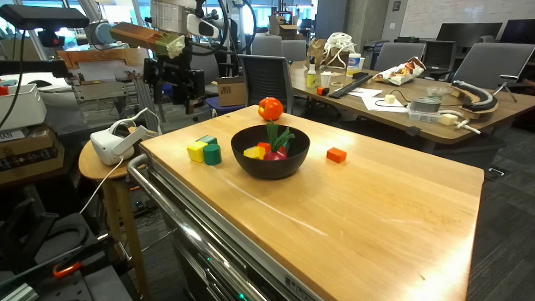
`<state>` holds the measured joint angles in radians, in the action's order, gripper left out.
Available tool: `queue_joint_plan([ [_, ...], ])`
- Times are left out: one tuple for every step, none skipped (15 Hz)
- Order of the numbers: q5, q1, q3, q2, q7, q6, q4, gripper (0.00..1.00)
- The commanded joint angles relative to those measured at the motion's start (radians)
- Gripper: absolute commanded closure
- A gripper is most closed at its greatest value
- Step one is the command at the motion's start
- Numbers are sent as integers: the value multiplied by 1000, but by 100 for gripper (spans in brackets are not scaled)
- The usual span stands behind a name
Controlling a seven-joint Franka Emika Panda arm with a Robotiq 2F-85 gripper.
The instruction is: Put the beetroot and the blocks in the bowl then move the apple to the right
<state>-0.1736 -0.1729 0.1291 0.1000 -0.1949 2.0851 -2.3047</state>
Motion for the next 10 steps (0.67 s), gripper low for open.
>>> queue_joint_plan([
  [56, -3, 24, -26, 56, -6, -6, 0],
  [78, -2, 29, -35, 77, 12, -14, 0],
  [116, 0, 33, -45, 107, 33, -20, 0],
  [151, 2, 34, -54, 134, 57, -26, 0],
  [178, 4, 32, -66, 157, 66, -26, 0],
  [200, 5, 30, -75, 176, 82, -30, 0],
  [218, 6, 29, -82, 191, 104, -35, 0],
  [239, 7, 27, -89, 208, 137, -41, 0],
  [262, 8, 25, -97, 225, 168, -45, 0],
  [292, 10, 23, -106, 246, 207, -49, 0],
])
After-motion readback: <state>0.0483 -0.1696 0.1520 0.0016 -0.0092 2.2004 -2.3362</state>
